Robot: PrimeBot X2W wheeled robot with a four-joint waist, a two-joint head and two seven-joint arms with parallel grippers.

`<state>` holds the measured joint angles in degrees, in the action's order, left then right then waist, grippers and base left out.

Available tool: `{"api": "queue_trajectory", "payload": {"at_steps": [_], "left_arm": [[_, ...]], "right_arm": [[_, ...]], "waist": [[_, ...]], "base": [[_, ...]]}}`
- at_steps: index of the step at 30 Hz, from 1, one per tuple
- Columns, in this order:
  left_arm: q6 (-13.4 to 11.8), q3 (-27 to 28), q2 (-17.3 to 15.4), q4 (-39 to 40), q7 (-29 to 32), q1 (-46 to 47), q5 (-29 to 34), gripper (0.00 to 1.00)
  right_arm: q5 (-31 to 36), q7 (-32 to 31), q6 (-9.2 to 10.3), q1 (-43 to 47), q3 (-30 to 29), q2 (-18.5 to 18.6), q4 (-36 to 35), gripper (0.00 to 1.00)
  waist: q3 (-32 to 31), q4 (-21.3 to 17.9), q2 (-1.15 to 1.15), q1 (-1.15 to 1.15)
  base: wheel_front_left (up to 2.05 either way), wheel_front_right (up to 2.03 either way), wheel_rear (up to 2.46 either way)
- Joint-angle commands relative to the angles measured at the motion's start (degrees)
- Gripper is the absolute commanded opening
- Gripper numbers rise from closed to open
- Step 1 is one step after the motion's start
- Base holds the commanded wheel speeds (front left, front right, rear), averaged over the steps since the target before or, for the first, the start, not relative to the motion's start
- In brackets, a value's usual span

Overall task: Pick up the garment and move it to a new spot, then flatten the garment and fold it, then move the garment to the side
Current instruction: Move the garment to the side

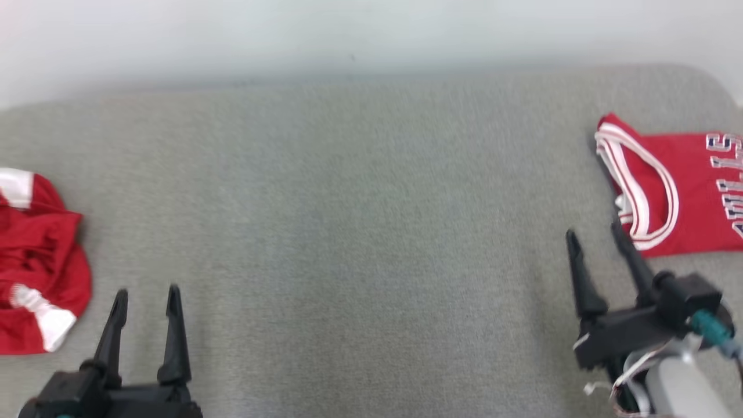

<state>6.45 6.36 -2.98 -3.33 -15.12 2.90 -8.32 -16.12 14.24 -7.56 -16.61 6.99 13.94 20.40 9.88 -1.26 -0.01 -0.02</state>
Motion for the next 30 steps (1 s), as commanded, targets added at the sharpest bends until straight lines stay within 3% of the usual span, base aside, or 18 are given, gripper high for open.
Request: {"api": "queue_trajectory", "payload": {"at_steps": [1,9,30], "left_arm": [[-0.01,0.37,0.08,-0.39,-0.01,-1.06,0.27,1.00],[0.17,1.08,0.11,-2.28,-0.02,-3.60,0.05,1.00],[-0.31,0.79,0.11,-3.80,-0.02,-3.52,-0.46,1.00]], "right_arm": [[-0.31,0.43,0.17,1.47,-0.31,-0.63,-0.09,1.00],[-1.09,0.82,0.17,7.20,-2.64,-5.52,0.34,1.00],[-1.24,0.94,0.17,8.51,-1.16,-5.60,0.85,1.00]], "waist": [[-3.76,1.95,0.01,0.02],[-6.55,1.28,0.01,0.02],[-6.96,0.63,0.01,0.02]], "base": [[0.00,0.00,0.00],[0.00,0.00,0.00],[0.00,0.00,0.00]]}}
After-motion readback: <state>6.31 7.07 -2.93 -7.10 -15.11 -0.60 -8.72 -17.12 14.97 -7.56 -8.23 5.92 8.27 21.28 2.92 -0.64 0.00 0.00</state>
